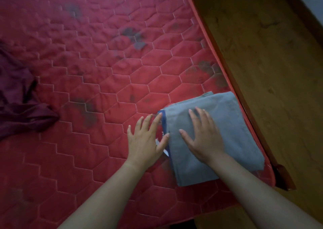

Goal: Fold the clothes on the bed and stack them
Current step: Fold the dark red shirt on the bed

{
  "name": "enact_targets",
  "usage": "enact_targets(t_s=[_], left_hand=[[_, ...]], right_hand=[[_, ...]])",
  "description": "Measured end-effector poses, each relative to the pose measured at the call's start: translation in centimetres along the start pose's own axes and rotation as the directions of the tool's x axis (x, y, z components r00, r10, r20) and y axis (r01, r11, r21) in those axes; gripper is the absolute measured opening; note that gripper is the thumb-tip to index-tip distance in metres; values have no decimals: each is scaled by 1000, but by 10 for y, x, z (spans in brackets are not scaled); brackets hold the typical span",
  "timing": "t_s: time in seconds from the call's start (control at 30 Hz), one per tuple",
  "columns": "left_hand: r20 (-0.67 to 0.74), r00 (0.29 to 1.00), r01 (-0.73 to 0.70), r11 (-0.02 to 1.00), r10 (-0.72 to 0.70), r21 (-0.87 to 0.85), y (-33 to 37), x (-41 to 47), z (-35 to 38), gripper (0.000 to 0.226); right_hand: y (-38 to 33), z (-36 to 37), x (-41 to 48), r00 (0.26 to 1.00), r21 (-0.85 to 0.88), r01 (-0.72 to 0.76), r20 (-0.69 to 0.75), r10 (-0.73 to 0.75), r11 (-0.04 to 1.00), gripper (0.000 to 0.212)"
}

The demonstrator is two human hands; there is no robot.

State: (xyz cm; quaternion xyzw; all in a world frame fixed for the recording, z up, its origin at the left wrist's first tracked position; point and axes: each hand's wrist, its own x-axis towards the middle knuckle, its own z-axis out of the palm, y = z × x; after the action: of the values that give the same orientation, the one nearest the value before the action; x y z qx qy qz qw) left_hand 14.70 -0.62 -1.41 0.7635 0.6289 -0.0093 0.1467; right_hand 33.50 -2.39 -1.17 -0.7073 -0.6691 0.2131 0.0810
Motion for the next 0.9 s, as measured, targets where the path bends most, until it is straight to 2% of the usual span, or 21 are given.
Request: enact_targets(t_s=[0.27, 0.57, 0.7, 0.8, 0.9], left_hand=[[-63, 992, 101, 993, -105, -65, -156, -14, -46, 66], [-9, 979, 201, 979, -201, 0, -426, -49, -88, 62], [8, 975, 223, 975, -224, 20, -519, -50, -107, 60], [13, 960, 279, 960, -278, -30, -584, -47, -111, 57], [37, 934, 355, 915, -355, -193, -631, -39, -103, 50]], right_hand=[[-162, 43, 34, 992, 1, 120, 31, -120, 993, 67], [-413, 170, 80, 969, 25, 195, 147, -197, 980, 65], [-500, 214, 109, 957, 90, 218, 175, -231, 972, 62], [-547, 244, 134, 947, 86, 253, 181, -264, 964, 61], [-571, 272, 161, 941, 93, 271, 183, -284, 958, 59]])
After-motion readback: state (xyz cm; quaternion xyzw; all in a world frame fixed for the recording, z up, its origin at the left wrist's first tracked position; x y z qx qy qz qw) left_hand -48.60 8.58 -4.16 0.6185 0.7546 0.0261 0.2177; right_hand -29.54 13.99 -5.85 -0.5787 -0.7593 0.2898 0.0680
